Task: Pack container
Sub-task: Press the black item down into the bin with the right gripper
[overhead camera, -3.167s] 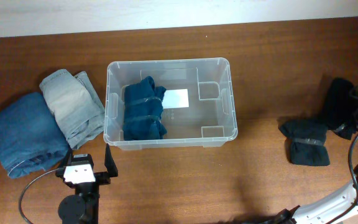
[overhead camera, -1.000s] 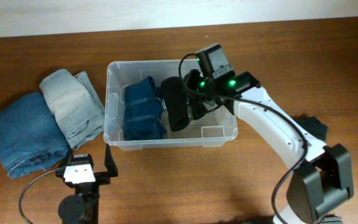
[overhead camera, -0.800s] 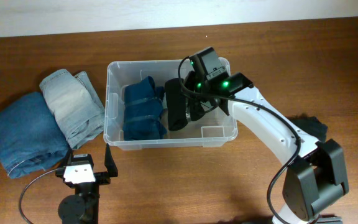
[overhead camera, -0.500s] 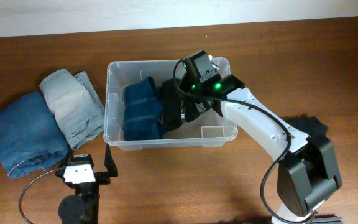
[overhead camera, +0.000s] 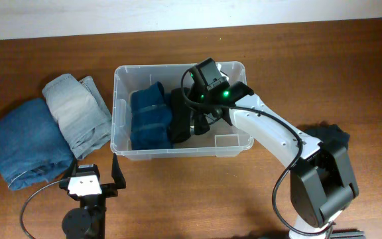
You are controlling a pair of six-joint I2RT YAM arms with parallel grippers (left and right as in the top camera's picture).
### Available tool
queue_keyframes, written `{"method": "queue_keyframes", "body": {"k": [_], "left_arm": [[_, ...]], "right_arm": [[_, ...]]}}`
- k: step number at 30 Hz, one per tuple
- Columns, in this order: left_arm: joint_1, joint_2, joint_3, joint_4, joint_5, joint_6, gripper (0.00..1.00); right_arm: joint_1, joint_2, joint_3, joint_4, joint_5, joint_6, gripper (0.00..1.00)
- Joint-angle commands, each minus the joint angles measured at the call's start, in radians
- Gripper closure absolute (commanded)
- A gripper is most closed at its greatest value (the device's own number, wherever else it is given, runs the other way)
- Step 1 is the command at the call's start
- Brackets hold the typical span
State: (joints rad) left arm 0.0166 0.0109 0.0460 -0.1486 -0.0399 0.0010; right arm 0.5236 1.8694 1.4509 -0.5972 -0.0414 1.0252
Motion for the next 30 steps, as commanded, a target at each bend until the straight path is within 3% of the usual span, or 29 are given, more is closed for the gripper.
{"method": "queue_keyframes", "body": {"k": [1,9,12,16,18,24,30], "left_arm": [[0.006,-0.005,-0.006,0.003,0.011,0.015,0.01],[0.006,-0.005,-0.006,0.003,0.011,0.015,0.01],[0.006,-0.005,-0.006,0.003,0.011,0.015,0.01],[0.006,-0.005,-0.006,0.003,0.011,0.015,0.01],[0.006,-0.005,-0.006,0.003,0.011,0.015,0.01],[0.006,-0.005,-0.006,0.003,0.011,0.015,0.01],[0.006,-0.005,-0.006,0.003,0.011,0.015,0.01]], "right_arm": [[0.015,0.005,0.015,-0.001,-0.003,0.003,0.96],[0.015,0.005,0.012,-0.018,-0.018,0.000,0.95],[0.015,0.005,0.011,-0.020,-0.018,0.000,0.69],[0.015,0.005,0.011,-0.021,-0.019,-0.068,0.48],[0.015,0.005,0.012,-0.039,-0.018,-0.132,0.27],[0.010,0.005,0.012,-0.100,-0.017,-0.441,0.08],[-0.010,0.005,0.012,-0.183,0.021,-0.710,0.04]]}}
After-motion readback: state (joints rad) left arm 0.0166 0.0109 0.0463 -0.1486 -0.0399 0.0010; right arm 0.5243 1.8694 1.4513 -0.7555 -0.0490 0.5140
